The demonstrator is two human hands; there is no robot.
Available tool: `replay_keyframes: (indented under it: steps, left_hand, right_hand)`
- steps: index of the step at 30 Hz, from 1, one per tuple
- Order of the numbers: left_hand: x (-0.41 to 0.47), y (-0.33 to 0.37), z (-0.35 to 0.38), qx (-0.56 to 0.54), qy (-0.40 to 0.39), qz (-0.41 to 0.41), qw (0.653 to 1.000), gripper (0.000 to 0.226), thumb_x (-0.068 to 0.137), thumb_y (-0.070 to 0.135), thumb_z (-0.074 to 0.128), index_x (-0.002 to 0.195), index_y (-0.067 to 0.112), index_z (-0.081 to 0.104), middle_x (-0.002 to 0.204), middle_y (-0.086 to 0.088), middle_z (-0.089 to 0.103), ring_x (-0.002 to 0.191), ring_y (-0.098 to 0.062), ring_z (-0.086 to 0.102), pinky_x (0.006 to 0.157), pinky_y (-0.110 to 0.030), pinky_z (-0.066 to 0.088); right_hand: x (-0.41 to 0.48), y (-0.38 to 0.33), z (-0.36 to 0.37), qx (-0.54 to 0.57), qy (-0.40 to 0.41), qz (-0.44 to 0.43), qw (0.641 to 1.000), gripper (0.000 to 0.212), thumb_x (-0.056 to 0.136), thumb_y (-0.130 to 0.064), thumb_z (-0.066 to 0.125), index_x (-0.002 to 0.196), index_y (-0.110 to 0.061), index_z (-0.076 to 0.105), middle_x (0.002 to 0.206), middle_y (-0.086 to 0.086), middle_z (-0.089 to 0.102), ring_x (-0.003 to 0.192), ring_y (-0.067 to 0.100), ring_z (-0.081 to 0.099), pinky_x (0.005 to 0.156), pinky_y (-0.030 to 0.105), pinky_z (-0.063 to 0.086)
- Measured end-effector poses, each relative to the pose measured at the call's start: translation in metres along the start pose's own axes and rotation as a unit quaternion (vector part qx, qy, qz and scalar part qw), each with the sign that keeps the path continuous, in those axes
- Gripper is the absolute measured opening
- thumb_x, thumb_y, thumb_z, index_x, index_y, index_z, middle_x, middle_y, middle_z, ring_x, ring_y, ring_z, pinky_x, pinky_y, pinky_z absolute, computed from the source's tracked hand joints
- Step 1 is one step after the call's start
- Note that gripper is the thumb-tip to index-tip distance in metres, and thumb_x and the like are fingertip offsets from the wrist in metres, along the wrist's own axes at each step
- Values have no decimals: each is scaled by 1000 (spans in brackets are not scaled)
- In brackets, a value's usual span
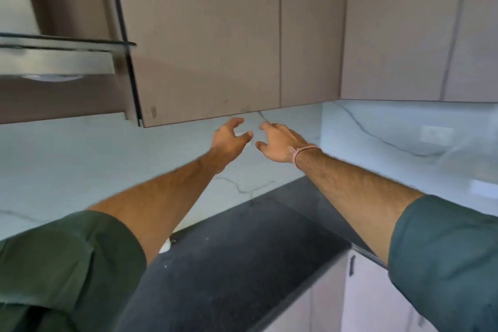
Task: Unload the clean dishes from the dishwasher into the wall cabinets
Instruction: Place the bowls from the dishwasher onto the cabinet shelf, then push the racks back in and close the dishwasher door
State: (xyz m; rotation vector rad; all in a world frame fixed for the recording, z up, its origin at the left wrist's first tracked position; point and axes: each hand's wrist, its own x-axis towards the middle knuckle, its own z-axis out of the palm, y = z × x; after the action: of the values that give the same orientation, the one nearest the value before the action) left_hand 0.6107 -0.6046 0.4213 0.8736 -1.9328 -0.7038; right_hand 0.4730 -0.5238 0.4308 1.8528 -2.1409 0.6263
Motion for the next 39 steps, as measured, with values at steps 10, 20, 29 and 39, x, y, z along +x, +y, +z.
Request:
replay_keyframes:
  steps: [10,20,29,39]
  left_hand:
    - [-87,42,141,1,-175,38,984,58,94,32,63,148,23,41,152,-1,43,134,-23,46,98,-31,42]
    - [-204,104,274,-7,-309,50,950,60,91,34,68,145,23,44,146,0,50,127,-21,52,98,-27,41]
    - [-354,160,368,-36,-408,26,912,59,91,28,69,144,17,46,149,-3,47,134,-23,47,104,-34,40]
    - [-538,188,458,-6,-515,-27,857,51,93,30,67,139,16,51,145,-6,51,129,-25,51,97,-30,41]
  right_hand:
    - [-157,102,-21,-48,-32,162,985,59,96,-37,53,147,-16,33,145,9,47,125,31,52,100,43,48]
    - [-345,205,-65,-60,-81,300,948,62,95,-37,52,147,-11,30,147,11,41,128,33,47,101,45,44]
    - [-540,263,-101,-45,-99,381,918,63,94,-36,56,148,-13,33,150,11,40,132,32,45,107,46,40]
    - [-748,314,-90,42,-163,465,869,59,96,-32,54,148,-11,35,147,11,44,133,29,44,107,39,39]
